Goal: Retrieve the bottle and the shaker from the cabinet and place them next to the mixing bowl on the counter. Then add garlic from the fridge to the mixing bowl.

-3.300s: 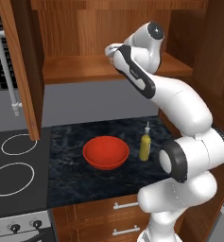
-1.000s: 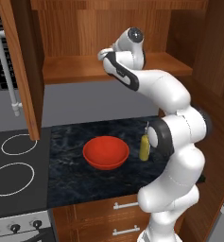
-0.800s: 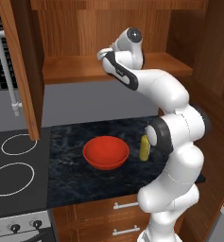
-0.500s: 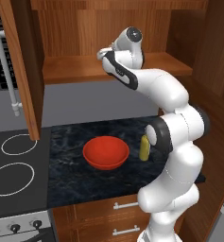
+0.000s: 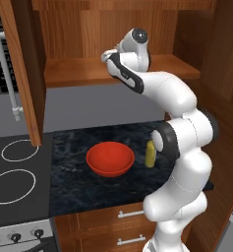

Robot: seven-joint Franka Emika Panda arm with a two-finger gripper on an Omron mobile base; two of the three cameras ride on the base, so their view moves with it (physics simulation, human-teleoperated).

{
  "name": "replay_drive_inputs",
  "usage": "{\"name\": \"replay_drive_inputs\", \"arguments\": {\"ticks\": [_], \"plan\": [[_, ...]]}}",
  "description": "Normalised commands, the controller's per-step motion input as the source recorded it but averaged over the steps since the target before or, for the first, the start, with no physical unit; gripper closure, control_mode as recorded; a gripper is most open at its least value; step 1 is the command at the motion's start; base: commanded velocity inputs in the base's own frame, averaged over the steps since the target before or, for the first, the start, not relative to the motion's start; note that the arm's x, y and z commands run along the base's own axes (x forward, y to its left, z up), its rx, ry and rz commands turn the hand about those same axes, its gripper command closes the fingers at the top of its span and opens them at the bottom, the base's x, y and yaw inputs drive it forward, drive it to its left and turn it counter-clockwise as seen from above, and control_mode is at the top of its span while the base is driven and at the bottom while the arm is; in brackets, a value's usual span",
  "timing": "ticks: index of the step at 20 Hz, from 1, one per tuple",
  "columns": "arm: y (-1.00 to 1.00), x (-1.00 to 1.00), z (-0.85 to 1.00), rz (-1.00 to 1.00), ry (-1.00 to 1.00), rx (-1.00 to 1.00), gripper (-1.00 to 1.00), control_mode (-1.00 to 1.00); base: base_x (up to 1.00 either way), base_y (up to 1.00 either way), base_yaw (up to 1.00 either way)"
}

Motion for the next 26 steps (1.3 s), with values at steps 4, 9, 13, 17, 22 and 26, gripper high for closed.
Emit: {"name": "replay_drive_inputs", "arguments": {"ticks": [4, 9, 13, 17, 22, 26], "plan": [[-0.17, -0.68, 0.0, -0.17, -0.09, 0.02, 1.0, -1.0, 0.0, 0.0, 0.0], [-0.12, -1.0, 0.0, -0.25, -0.13, 0.09, 1.0, -1.0, 0.0, 0.0, 0.0], [0.0, -1.0, 0.0, -0.26, -0.06, 0.02, 1.0, -1.0, 0.0, 0.0, 0.0], [0.0, -1.0, 0.0, -0.29, 0.0, 0.0, 1.0, -1.0, 0.0, 0.0, 0.0], [0.0, -1.0, 0.0, -0.27, 0.0, 0.0, 1.0, -1.0, 0.0, 0.0, 0.0], [0.0, -1.0, -0.07, -0.29, 0.0, 0.0, 1.0, -1.0, 0.0, 0.0, 0.0]]}}
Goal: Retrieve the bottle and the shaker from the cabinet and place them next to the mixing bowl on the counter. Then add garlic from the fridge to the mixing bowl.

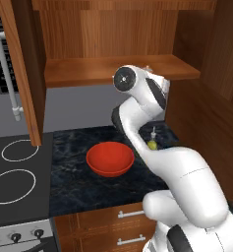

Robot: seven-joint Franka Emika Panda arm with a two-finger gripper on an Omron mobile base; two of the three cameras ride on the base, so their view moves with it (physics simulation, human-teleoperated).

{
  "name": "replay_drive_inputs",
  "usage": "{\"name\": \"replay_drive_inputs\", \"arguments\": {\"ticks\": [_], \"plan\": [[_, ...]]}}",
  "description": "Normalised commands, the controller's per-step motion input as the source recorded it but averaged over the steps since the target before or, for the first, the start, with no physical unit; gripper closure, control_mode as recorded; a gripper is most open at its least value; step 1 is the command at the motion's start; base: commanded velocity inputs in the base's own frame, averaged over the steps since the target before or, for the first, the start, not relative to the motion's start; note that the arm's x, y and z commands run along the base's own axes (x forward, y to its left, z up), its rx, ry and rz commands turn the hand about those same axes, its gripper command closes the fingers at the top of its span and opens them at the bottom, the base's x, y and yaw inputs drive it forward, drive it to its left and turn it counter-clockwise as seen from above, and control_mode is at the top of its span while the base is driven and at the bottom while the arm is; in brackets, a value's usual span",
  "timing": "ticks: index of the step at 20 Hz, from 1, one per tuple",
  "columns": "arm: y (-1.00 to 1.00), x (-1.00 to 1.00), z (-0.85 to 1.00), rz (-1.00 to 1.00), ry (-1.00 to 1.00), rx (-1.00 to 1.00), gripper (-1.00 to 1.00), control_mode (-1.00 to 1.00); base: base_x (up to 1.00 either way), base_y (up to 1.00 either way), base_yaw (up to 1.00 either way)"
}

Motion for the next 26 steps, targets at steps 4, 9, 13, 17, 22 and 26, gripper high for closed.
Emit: {"name": "replay_drive_inputs", "arguments": {"ticks": [4, 9, 13, 17, 22, 26], "plan": [[0.0, -0.95, -0.39, -0.35, 0.0, 0.0, 1.0, -1.0, 0.0, 0.0, 0.0], [-0.01, -0.77, -0.63, -0.31, 0.01, 0.0, 1.0, -1.0, 0.0, 0.0, 0.0], [-0.08, -0.52, -0.78, -0.27, 0.05, 0.0, 1.0, -1.0, 0.0, 0.0, 0.0], [-0.2, -0.39, -0.9, -0.23, 0.07, 0.0, 1.0, -1.0, 0.0, 0.0, 0.0], [-0.2, -0.25, -0.94, -0.21, 0.1, -0.03, 1.0, -1.0, 0.0, 0.0, 0.0], [-0.17, -0.11, -0.94, -0.21, 0.12, -0.03, 1.0, -1.0, 0.0, 0.0, 0.0]]}}
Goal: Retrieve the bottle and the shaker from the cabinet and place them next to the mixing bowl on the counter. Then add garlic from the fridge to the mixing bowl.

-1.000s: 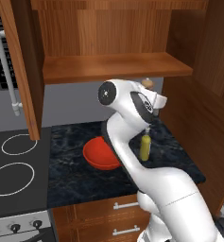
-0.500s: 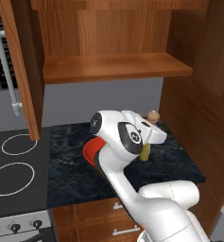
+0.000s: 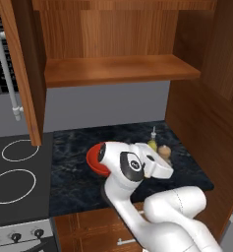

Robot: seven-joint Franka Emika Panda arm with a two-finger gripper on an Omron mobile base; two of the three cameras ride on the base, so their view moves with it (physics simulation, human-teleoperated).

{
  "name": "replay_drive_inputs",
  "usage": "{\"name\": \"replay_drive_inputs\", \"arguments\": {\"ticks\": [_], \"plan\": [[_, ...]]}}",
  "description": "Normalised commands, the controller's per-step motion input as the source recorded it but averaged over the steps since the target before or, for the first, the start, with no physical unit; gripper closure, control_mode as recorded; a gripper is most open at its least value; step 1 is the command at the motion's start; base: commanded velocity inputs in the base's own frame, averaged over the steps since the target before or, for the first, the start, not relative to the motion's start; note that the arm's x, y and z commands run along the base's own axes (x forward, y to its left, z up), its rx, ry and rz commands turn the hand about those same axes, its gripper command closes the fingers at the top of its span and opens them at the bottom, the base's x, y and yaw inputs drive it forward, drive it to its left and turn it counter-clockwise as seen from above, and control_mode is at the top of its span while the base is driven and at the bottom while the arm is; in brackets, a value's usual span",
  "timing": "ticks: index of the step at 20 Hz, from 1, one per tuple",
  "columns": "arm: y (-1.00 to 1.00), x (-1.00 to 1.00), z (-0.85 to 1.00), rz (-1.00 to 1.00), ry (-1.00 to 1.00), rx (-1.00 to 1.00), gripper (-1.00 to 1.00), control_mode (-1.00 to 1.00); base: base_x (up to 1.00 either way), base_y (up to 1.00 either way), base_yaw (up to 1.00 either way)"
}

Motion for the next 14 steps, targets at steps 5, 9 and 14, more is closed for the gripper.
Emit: {"name": "replay_drive_inputs", "arguments": {"ticks": [5, 9, 14], "plan": [[-0.18, 0.0, -0.93, -0.13, 0.07, -0.01, 1.0, -1.0, 0.0, 0.0, 0.0], [-0.01, -0.1, -0.81, -0.01, 0.0, 0.0, 1.0, -1.0, 0.0, 0.0, 0.0], [0.0, -0.25, -0.63, 0.0, -0.01, 0.0, 1.0, -1.0, 0.0, 0.0, 0.0]]}}
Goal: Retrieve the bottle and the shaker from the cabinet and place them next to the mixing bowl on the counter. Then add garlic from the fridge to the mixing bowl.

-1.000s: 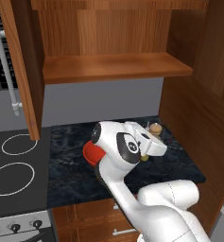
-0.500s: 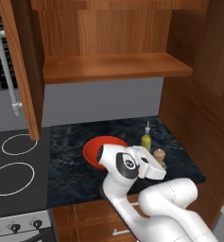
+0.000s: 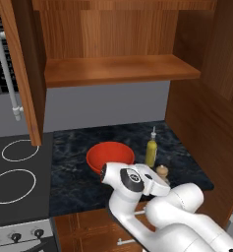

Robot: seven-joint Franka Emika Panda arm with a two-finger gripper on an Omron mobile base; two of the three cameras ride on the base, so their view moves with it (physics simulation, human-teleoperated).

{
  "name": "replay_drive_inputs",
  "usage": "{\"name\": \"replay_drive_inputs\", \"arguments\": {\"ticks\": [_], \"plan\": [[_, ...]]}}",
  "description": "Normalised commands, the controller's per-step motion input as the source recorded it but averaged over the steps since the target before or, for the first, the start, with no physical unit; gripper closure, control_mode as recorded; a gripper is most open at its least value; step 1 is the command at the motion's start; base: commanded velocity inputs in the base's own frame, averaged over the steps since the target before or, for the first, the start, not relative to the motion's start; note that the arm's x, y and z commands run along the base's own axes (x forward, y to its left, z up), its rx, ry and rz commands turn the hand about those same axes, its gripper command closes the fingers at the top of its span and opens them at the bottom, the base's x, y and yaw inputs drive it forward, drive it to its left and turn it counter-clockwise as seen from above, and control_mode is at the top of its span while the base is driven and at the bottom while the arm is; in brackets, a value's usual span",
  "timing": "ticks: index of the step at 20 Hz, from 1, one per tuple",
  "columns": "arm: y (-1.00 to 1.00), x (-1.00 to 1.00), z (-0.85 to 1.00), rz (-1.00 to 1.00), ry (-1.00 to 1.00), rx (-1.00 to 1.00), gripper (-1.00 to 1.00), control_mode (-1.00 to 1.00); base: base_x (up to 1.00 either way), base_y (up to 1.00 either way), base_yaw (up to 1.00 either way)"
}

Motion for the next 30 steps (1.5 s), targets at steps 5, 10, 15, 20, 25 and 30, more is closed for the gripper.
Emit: {"name": "replay_drive_inputs", "arguments": {"ticks": [5, 10, 15, 20, 25, 30], "plan": [[-0.02, -0.16, -0.46, 0.01, -0.06, 0.0, 1.0, -1.0, 0.0, 0.0, 0.0], [-0.12, 0.01, -0.35, 0.0, -0.17, 0.0, 1.0, -1.0, 0.0, 0.0, 0.0], [-0.17, 0.17, -0.15, 0.04, -0.1, 0.0, 1.0, -1.0, 0.0, 0.0, 0.0], [0.0, 0.0, 0.29, 0.01, 0.08, 0.0, 1.0, -1.0, 0.0, 0.0, 0.0], [0.0, 0.0, 0.43, 0.09, 0.15, 0.0, 1.0, -1.0, 0.0, 0.0, 0.0], [0.0, 0.0, 0.19, 0.33, 0.15, 0.0, 1.0, -1.0, 0.0, 0.0, 0.0]]}}
